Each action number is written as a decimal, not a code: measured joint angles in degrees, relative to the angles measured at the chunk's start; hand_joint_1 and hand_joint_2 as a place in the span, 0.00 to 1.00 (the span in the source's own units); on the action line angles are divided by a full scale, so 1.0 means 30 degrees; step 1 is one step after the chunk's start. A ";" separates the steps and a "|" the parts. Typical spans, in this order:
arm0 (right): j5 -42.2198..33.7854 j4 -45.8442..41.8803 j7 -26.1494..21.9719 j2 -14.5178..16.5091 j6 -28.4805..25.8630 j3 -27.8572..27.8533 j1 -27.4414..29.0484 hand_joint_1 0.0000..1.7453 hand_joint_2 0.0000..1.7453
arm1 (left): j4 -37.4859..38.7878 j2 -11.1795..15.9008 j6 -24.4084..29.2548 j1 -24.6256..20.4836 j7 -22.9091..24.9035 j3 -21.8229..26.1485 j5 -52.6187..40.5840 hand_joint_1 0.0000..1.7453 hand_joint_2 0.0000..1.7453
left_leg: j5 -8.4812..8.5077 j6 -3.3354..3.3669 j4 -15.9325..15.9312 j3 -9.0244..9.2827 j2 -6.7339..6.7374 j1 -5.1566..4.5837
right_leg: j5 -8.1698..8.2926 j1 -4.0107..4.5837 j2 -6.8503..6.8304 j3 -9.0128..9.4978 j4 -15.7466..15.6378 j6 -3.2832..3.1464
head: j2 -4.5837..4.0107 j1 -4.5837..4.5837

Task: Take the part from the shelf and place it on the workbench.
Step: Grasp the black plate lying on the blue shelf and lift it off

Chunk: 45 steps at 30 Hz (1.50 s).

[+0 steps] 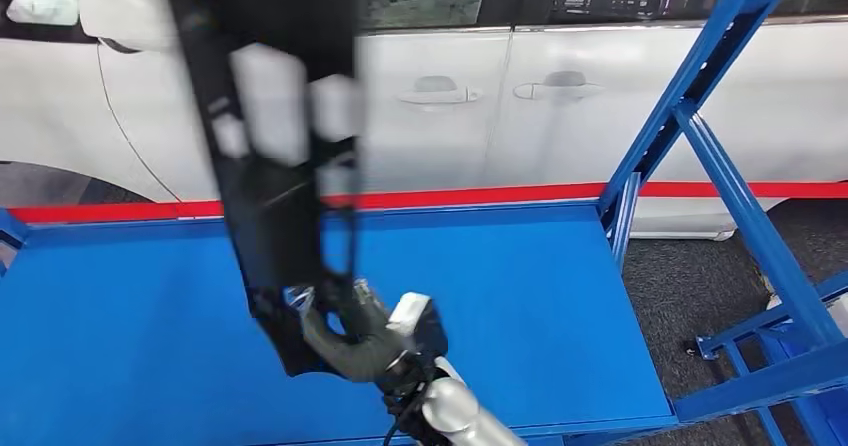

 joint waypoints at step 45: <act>0.3929 -0.6534 -0.1983 -0.2867 -0.0635 -0.2859 0.4957 1.00 1.00 | 0.0015 -0.0370 -0.0053 -0.0107 0.0324 0.1399 0.0233 0.00 0.00 | 0.1309 -0.0744 0.0606 -0.2055 0.0083 -0.0096 | -0.0316 -0.0070 0.0059 0.1798 -0.1195 -0.0648 | 0.0000 -0.0002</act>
